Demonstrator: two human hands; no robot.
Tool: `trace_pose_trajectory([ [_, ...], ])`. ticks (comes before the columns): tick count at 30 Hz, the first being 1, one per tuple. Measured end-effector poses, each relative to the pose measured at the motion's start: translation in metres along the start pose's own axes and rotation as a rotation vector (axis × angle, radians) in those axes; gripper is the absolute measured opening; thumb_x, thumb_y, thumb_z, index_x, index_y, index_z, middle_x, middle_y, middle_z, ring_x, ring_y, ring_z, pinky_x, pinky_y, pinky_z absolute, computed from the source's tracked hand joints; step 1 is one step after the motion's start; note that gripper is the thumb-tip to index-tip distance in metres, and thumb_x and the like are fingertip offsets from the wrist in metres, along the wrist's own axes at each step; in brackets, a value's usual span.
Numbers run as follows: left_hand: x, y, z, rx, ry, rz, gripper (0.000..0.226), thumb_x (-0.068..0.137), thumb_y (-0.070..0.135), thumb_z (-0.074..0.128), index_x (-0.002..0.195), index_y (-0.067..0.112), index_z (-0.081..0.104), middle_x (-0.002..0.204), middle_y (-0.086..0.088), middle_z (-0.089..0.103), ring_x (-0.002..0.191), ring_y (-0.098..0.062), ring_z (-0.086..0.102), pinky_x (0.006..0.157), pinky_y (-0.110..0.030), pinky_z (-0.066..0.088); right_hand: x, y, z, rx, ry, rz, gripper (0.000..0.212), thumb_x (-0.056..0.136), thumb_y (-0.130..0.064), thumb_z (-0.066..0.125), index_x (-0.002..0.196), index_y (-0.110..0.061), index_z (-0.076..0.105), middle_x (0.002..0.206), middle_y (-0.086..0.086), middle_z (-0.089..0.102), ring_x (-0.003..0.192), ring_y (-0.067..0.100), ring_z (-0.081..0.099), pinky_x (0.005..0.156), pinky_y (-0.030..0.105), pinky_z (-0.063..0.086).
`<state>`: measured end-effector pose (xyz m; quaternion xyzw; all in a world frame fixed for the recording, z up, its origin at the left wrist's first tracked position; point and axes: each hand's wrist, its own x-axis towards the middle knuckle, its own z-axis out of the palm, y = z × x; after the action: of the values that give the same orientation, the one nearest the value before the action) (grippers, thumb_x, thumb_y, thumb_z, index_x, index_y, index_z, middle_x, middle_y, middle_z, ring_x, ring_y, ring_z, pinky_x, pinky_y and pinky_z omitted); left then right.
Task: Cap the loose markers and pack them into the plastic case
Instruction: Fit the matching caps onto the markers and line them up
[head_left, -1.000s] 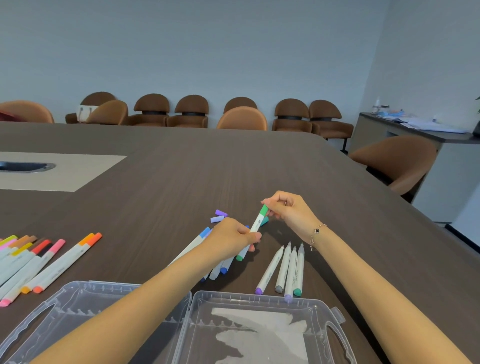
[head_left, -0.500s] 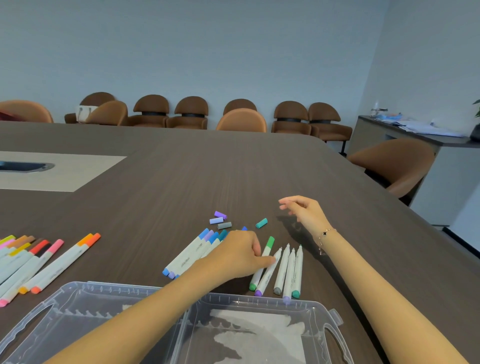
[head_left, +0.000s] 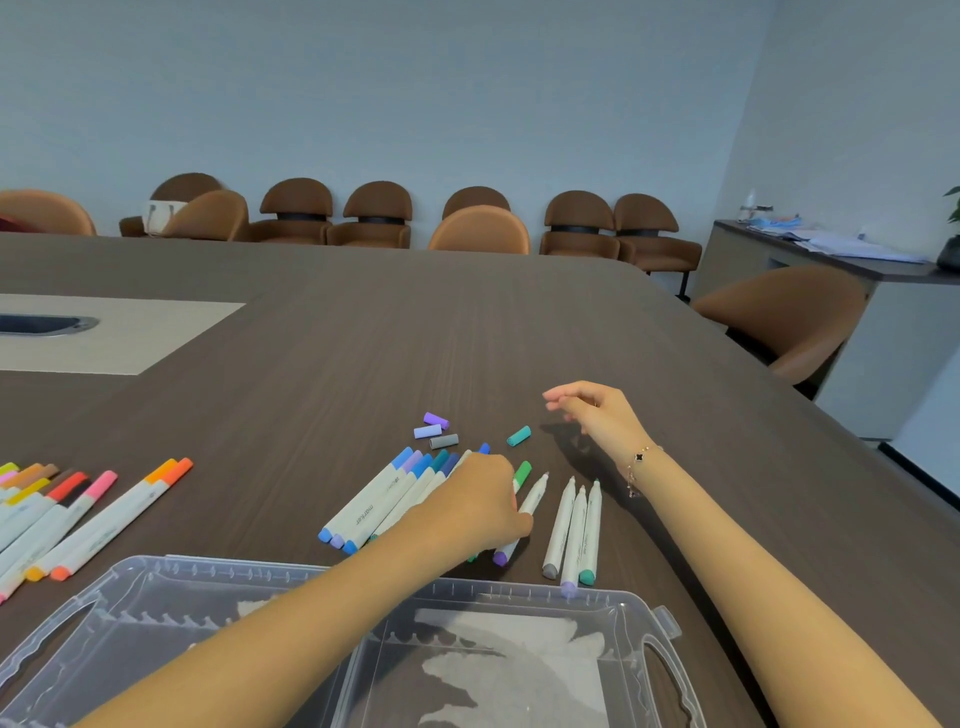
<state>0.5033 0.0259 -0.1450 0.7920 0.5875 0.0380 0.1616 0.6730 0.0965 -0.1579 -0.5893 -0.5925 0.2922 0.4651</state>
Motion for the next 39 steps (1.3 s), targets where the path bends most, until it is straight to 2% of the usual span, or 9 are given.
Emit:
trace_pose_trajectory([
  [2,-0.004,0.002,-0.002,0.100,0.017,0.008,0.019,0.090,0.031,0.058,0.094,0.012,0.058,0.068,0.000,0.047,0.088,-0.019,0.064,0.073,-0.019,0.043,0.000,0.000,0.001,-0.018,-0.004,-0.007,0.021,0.097,-0.015,0.047,0.102,-0.016,0.068,0.106,-0.001,0.064,0.089,0.009,0.056,0.066,0.017,0.050],
  [6,-0.009,0.000,-0.003,0.251,-0.014,0.025,0.029,0.094,0.027,0.053,0.116,0.009,0.057,0.100,-0.010,0.061,0.100,-0.021,0.063,0.085,-0.022,0.047,0.003,-0.004,0.004,-0.123,-0.024,-0.059,0.020,0.096,-0.016,0.049,0.098,-0.019,0.068,0.104,-0.005,0.064,0.088,0.009,0.058,0.077,0.024,0.053],
  [9,-0.007,-0.010,-0.013,0.146,-0.076,-0.002,0.022,0.091,0.030,0.054,0.083,0.009,0.055,0.069,-0.004,0.048,0.066,-0.014,0.054,0.064,-0.017,0.040,0.008,-0.014,0.002,-0.193,-0.077,-0.159,0.018,0.095,-0.015,0.051,0.098,-0.022,0.067,0.101,-0.009,0.063,0.093,0.005,0.058,0.070,0.005,0.044],
  [13,-0.001,-0.034,-0.036,-0.108,-0.210,-0.074,0.037,0.085,0.039,0.053,0.061,0.012,0.045,0.061,-0.003,0.049,0.055,-0.014,0.048,0.064,-0.024,0.042,0.022,-0.032,0.008,-0.329,-0.241,-0.218,0.017,0.094,-0.019,0.054,0.099,-0.024,0.069,0.098,-0.015,0.062,0.093,0.003,0.058,0.077,0.008,0.044],
  [17,0.000,-0.064,-0.052,-0.214,-0.245,-0.137,0.035,0.091,0.040,0.046,0.067,0.014,0.047,0.067,0.001,0.050,0.060,-0.012,0.050,0.072,-0.025,0.047,0.052,-0.041,0.040,-0.529,-0.472,-0.206,0.018,0.092,-0.025,0.058,0.105,-0.021,0.070,0.107,-0.006,0.065,0.094,0.006,0.058,0.086,0.021,0.049],
  [23,-0.002,-0.095,-0.058,-0.181,-0.225,-0.244,0.035,0.097,0.043,0.038,0.095,0.011,0.053,0.085,-0.003,0.057,0.068,-0.012,0.055,0.078,-0.023,0.050,0.065,-0.030,0.089,-0.470,-0.561,-0.173,0.028,0.088,-0.033,0.063,0.112,-0.019,0.069,0.111,-0.001,0.066,0.101,0.014,0.059,0.088,0.025,0.049],
  [27,-0.001,-0.104,-0.063,-0.212,-0.159,-0.258,0.035,0.099,0.039,0.037,0.093,0.009,0.053,0.080,-0.002,0.051,0.065,-0.011,0.047,0.067,-0.019,0.044,0.059,-0.024,0.104,-0.402,-0.513,-0.190,0.023,0.087,-0.030,0.064,0.103,-0.016,0.073,0.100,0.001,0.070,0.089,0.010,0.060,0.075,0.016,0.049],
  [31,0.002,-0.103,-0.064,-0.322,-0.086,-0.205,0.027,0.100,0.031,0.038,0.087,0.010,0.050,0.068,0.000,0.048,0.057,-0.010,0.040,0.056,-0.016,0.037,0.049,-0.023,0.088,-0.416,-0.386,-0.185,0.016,0.090,-0.020,0.060,0.097,-0.012,0.072,0.101,0.004,0.068,0.087,0.009,0.058,0.082,0.021,0.050],
  [39,0.001,-0.088,-0.060,-0.409,0.073,-0.123,0.023,0.099,0.030,0.042,0.088,0.012,0.050,0.072,-0.002,0.050,0.058,-0.009,0.042,0.053,-0.014,0.036,0.022,-0.015,0.068,-0.390,-0.348,-0.215,0.029,0.092,-0.025,0.057,0.120,-0.020,0.063,0.120,-0.002,0.062,0.105,0.011,0.056,0.090,0.020,0.044],
])
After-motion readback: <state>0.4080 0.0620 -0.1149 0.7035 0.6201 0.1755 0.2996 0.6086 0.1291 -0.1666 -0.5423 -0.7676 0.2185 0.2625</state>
